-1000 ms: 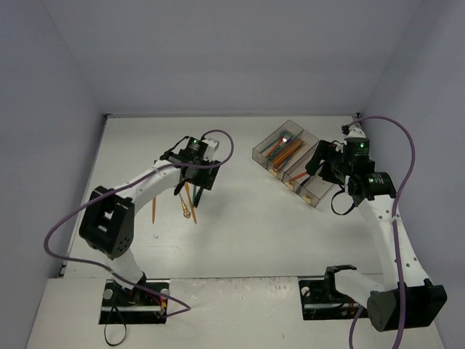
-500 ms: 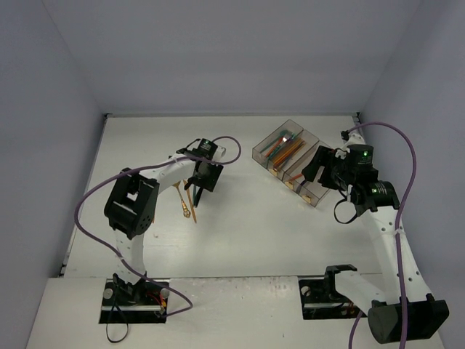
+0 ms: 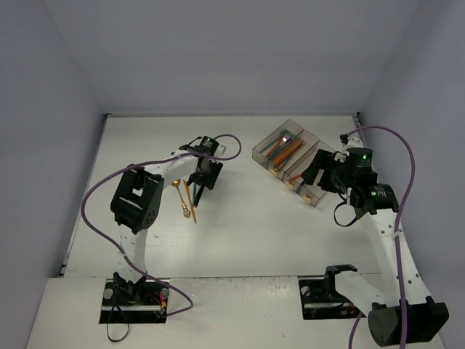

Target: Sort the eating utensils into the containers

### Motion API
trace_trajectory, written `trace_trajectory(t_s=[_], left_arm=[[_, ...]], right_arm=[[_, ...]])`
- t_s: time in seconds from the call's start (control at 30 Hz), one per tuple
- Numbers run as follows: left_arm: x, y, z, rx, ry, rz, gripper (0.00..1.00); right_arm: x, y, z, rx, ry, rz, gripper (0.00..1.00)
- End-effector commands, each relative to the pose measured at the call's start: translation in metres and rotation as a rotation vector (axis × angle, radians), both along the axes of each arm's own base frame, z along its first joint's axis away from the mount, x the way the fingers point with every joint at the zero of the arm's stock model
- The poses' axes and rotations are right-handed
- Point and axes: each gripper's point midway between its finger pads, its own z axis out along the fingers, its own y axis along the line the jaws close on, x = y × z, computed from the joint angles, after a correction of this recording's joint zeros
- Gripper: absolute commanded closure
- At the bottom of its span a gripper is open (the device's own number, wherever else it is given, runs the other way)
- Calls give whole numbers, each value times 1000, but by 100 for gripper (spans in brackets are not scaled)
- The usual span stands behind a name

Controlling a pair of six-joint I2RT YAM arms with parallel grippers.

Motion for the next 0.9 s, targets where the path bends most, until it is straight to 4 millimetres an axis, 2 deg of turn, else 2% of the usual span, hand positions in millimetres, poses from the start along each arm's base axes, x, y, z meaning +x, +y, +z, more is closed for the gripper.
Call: trace_trajectory(t_s=[0.0, 0.2, 0.33, 0.5, 0.7, 0.87], left_arm=[[2, 2, 6, -13, 15, 31, 60], [-11, 4, -2, -13, 69, 55, 66], [-22, 5, -7, -15, 103, 71, 76], [-32, 6, -11, -23, 133, 88, 100], [-38, -13, 4, -88, 128, 77, 100], [-35, -36, 32, -162, 84, 68, 100]], right_arm=[[3, 1, 16, 11, -68, 11, 27], [1, 2, 19, 17, -77, 11, 27], [-1, 2, 19, 21, -79, 9, 27], [-4, 4, 16, 31, -72, 15, 27], [-5, 12, 14, 59, -58, 53, 24], [-7, 26, 12, 110, -32, 118, 20]])
